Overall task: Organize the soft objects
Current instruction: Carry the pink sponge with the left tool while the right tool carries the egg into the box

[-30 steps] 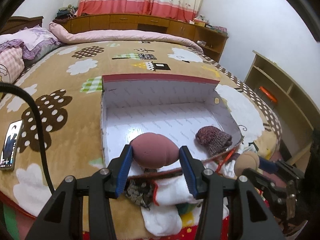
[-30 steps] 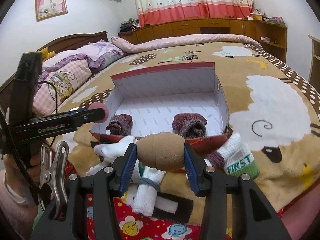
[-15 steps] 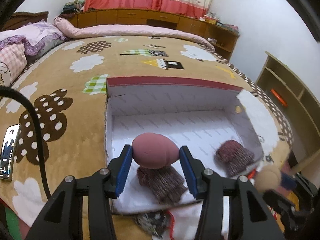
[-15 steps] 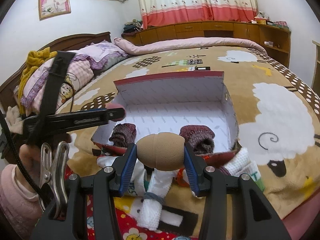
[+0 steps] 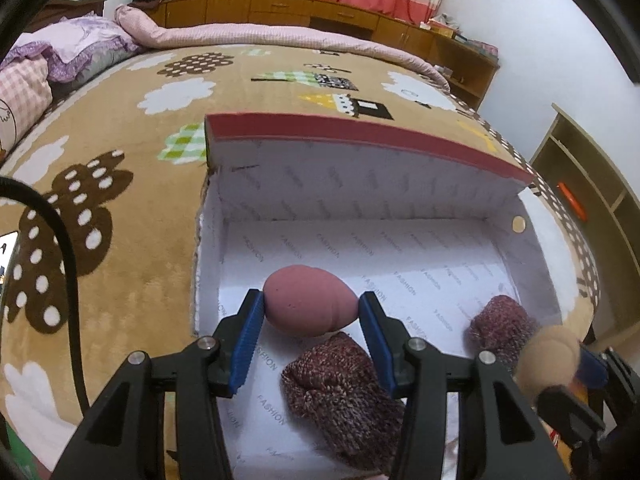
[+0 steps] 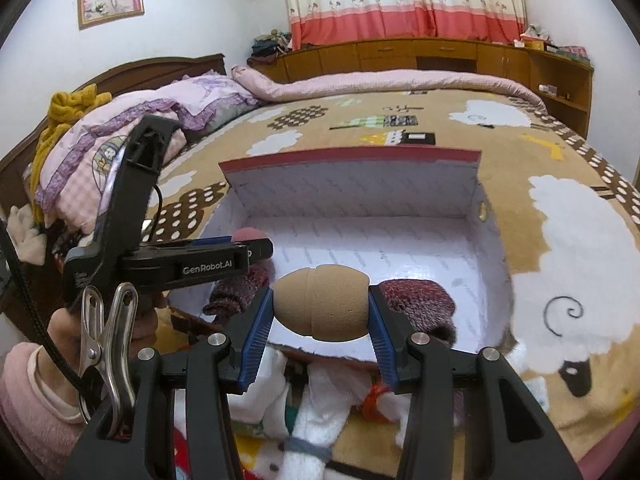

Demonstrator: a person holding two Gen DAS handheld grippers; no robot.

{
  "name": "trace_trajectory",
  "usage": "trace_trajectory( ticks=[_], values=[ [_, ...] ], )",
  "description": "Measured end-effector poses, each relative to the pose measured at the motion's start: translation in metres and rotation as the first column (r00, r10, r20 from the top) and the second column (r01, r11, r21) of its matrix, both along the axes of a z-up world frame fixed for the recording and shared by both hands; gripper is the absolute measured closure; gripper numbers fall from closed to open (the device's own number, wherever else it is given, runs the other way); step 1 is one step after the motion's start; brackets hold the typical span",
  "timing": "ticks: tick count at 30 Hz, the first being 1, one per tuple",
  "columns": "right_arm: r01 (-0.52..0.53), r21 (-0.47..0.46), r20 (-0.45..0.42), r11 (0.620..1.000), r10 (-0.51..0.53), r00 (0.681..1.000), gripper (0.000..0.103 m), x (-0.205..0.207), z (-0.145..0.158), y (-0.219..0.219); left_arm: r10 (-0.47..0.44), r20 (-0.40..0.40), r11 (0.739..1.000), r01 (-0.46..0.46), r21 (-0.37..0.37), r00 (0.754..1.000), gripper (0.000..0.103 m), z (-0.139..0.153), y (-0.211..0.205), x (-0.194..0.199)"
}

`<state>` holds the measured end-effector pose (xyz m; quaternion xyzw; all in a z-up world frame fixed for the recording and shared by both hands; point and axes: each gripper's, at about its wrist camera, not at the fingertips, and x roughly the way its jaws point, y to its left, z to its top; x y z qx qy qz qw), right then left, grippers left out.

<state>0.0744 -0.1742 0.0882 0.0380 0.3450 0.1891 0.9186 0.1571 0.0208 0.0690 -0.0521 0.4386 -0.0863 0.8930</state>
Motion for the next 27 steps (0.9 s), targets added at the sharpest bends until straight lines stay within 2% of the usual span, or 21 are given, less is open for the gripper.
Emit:
trace_trajectory(
  ticks=[6, 15, 27],
  values=[
    [-0.007, -0.021, -0.052, 1.0, 0.006, 0.999, 0.056, 0.018, -0.019, 0.008, -0.009, 0.016, 1.0, 0.009, 0.027, 1.0, 0.051, -0.001, -0.006, 0.0],
    [0.003, -0.04, -0.095, 0.999, -0.007, 0.995, 0.056, 0.027, -0.035, 0.009, -0.008, 0.015, 1.0, 0.008, 0.026, 1.0, 0.05, -0.002, -0.006, 0.001],
    [0.003, -0.068, -0.086, 0.998, -0.009, 0.996, 0.055, 0.025, -0.038, 0.012, -0.008, 0.015, 1.0, 0.008, 0.022, 1.0, 0.049, -0.002, -0.006, 0.001]
  ],
)
